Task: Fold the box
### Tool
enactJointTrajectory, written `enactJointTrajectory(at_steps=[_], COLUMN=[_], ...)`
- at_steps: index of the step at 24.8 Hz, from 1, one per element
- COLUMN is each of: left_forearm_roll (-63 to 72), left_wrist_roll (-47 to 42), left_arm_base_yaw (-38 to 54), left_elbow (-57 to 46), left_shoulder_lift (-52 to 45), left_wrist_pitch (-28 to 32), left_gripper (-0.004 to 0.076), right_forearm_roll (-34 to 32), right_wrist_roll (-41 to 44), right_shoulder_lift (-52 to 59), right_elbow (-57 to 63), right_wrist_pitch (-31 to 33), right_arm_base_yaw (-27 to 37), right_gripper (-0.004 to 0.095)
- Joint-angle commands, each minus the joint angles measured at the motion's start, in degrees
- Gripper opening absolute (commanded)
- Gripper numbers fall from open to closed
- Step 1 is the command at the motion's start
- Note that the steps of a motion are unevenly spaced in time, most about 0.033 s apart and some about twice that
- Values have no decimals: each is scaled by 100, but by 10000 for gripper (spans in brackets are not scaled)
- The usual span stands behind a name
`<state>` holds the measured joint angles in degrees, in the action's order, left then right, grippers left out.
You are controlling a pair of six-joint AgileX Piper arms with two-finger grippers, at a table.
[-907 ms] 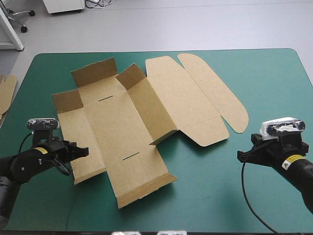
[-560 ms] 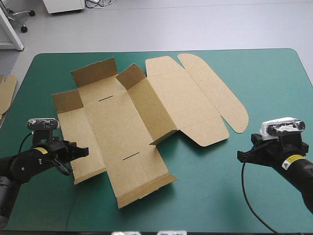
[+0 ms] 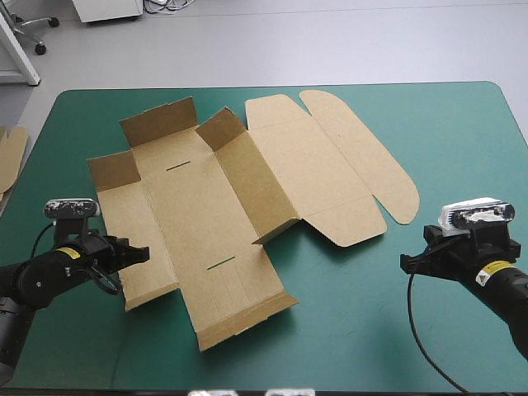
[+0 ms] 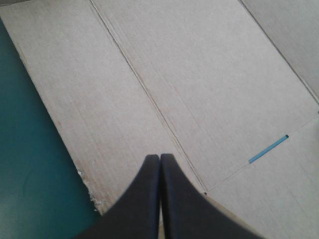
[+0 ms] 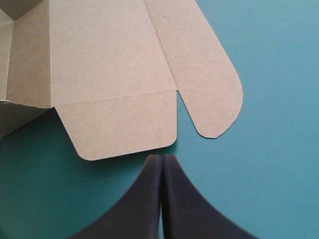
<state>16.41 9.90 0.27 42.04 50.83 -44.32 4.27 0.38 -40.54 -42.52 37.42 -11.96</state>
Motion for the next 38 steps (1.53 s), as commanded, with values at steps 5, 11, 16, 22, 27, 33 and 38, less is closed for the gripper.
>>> enactJointTrajectory(at_steps=[5, 11, 16, 22, 27, 33, 38], left_forearm_roll=[168, 2700, 4079, 3738, 3475, 3382, 3584], left_wrist_roll=[-408, 1633, 2562, 2722, 2962, 2962, 2874], left_arm_base_yaw=[246, 1725, 3017, 3585, 3585, 3585, 3563], left_elbow=[415, 744, 744, 744, 683, 589, 210], left_shoulder_lift=[368, 1244, 1809, 2543, 2599, 2612, 2624], left_wrist_pitch=[586, -188, -955, -1689, -1562, -1378, -1188], left_gripper=[-13, -10, -10, -10, 7, 242, 480], right_forearm_roll=[-65, -66, -83, -143, -148, -148, -148], right_wrist_roll=[-38, -1, -1, -38, -38, -38, -1], right_shoulder_lift=[-246, -474, -474, -474, -474, -474, -474], right_elbow=[-206, -206, -206, -206, -206, -206, -206], right_wrist_pitch=[-297, -297, -220, -128, -34, 3, 39], right_arm_base_yaw=[14, 14, 14, 14, 14, 14, 14], right_gripper=[-34, -34, -34, -34, -34, -34, -34])
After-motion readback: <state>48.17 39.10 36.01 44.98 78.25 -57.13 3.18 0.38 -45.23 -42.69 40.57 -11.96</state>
